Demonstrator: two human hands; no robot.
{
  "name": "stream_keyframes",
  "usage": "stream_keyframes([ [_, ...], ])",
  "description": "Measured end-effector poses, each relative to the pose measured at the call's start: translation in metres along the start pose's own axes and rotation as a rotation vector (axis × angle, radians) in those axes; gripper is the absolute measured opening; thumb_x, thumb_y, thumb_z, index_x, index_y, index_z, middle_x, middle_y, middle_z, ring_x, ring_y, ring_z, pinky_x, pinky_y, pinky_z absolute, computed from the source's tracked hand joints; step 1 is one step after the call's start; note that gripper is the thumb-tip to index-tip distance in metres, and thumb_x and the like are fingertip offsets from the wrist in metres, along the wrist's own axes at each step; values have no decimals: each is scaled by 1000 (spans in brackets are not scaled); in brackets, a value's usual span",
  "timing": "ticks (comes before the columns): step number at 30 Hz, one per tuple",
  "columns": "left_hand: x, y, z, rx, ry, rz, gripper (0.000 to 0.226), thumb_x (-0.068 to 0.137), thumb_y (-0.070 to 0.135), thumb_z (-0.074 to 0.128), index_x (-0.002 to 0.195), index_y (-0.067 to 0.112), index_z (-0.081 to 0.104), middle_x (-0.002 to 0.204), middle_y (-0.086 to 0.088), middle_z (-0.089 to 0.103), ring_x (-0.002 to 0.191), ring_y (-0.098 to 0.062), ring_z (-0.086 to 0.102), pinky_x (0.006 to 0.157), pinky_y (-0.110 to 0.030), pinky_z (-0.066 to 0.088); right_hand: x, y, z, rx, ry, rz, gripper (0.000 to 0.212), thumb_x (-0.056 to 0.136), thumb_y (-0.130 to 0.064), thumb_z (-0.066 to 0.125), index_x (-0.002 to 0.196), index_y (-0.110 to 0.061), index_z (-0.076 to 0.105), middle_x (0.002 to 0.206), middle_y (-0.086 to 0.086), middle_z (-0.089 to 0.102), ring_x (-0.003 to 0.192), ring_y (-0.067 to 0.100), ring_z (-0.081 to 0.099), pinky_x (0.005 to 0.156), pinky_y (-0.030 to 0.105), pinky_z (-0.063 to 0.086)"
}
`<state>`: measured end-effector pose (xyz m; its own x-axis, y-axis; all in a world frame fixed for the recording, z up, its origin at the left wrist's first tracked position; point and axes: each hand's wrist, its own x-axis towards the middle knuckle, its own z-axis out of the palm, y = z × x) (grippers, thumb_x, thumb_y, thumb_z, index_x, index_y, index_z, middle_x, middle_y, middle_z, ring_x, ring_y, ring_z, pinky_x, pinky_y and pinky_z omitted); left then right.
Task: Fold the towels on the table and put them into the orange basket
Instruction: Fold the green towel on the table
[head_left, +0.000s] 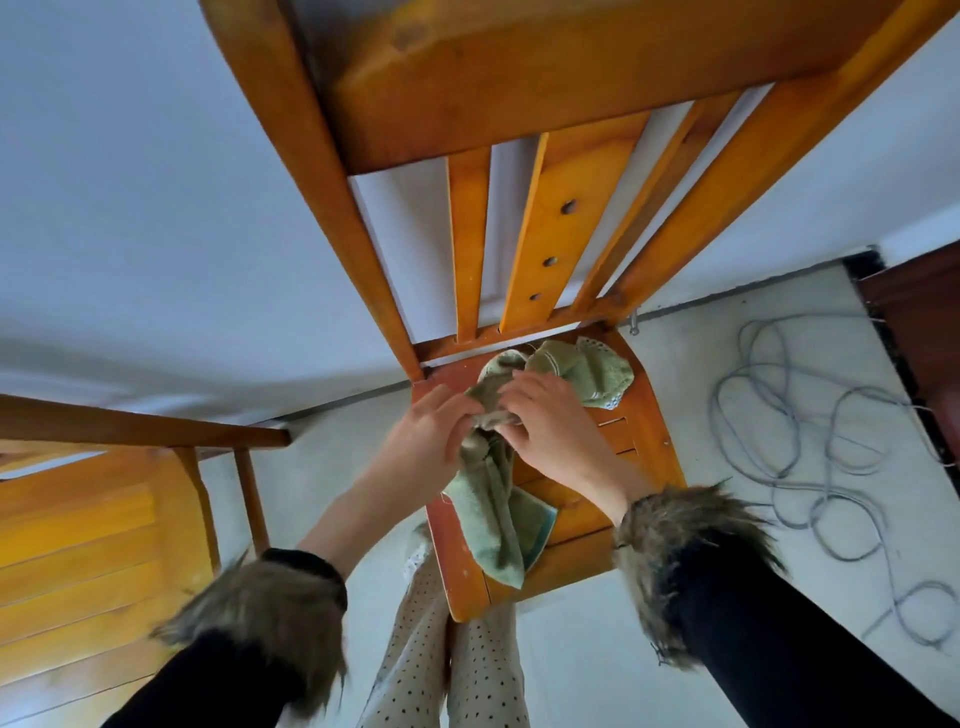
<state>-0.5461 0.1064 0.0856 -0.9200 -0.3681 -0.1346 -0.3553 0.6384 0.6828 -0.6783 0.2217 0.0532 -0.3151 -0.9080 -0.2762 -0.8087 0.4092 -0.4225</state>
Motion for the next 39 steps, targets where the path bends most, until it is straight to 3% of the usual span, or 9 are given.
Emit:
stream_keyframes([
  [4,-7,14,-27,-81,83,-98,15,93,3,48,98,1,62,92,-3,56,75,-14,51,64,-5,36,-20,-6,-29,0,187,90,22,87,-28,62,83,-7,63,81,7,64,86,26,57,90,40,45],
  [12,-28,62,-81,-260,34,-235,8,95,19,48,92,19,56,81,6,60,75,-10,55,59,-8,39,-58,-35,-92,127,259,185,21,87,-32,62,95,-13,63,91,0,67,84,14,62,73,28,55],
  [16,-44,94,-118,-264,57,-182,18,96,19,46,81,26,52,70,11,54,60,0,49,56,-12,36,-76,-56,-130,239,329,200,30,85,-38,62,86,-9,65,75,2,67,67,15,63,62,33,54],
  [20,-67,125,-158,-114,73,-131,9,92,20,53,85,24,54,80,10,57,71,-2,51,61,-9,36,-89,-86,-175,272,424,122,26,86,-30,63,78,-6,64,66,3,60,60,18,56,57,35,46],
  [24,-101,146,-195,23,329,-170,8,91,15,54,86,20,58,87,5,57,83,-14,53,71,-21,35,-95,-124,-213,264,439,-38,16,90,-21,59,85,-7,63,78,0,53,71,16,52,64,27,38],
  [30,-191,181,-246,142,787,-243,11,92,11,52,95,11,62,91,1,56,79,-13,51,70,-22,38,-112,-188,-249,231,390,-258,18,96,-16,49,105,-9,63,97,-4,48,87,12,49,77,21,36],
  [34,-259,203,-269,186,1001,-320,15,94,9,48,100,7,63,97,4,51,85,-11,49,66,-10,36,-127,-248,-260,251,381,-363,15,92,-25,56,94,-12,60,78,-3,56,68,11,51,61,22,38],
  [36,-296,210,-280,196,1102,-372,16,95,8,47,97,8,62,100,3,48,89,-12,47,69,-13,34,-136,-280,-258,247,385,-415,23,90,-34,57,82,-13,54,60,-4,51,52,9,44,51,23,32],
  [39,-356,212,-292,208,1209,-456,16,95,8,45,89,14,59,102,1,46,89,-14,46,73,-16,33,-147,-330,-250,291,392,-532,31,88,-36,60,72,-11,49,52,-6,42,48,9,39,49,23,30],
])
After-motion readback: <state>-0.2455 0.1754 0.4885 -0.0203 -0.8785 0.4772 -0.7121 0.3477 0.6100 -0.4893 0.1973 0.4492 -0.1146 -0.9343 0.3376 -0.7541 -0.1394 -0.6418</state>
